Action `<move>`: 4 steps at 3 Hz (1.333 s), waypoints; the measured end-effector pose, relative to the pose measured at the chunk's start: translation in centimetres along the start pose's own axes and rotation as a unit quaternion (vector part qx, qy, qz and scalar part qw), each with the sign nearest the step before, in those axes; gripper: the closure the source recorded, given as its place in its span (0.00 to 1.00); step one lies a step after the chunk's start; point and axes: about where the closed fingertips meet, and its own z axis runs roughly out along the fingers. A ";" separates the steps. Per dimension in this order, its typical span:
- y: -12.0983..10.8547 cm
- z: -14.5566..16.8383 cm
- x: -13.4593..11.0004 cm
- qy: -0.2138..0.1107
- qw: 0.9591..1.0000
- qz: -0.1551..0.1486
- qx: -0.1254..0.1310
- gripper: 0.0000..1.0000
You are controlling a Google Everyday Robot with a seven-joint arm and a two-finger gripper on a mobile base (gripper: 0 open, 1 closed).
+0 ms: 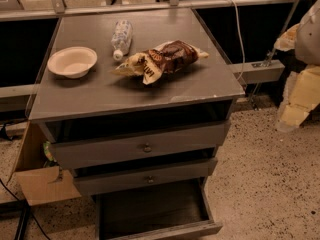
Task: Place brown chip bag into bottom drawer
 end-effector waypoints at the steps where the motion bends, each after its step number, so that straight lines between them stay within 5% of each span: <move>1: 0.0 0.0 0.0 0.000 1.000 0.000 0.000 0.00; 4: -1.5 1.6 -3.6 -0.081 0.994 -0.059 0.033 0.00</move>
Offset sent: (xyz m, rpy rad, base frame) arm 0.0151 0.0118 -0.0025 0.0615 -0.0858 0.0629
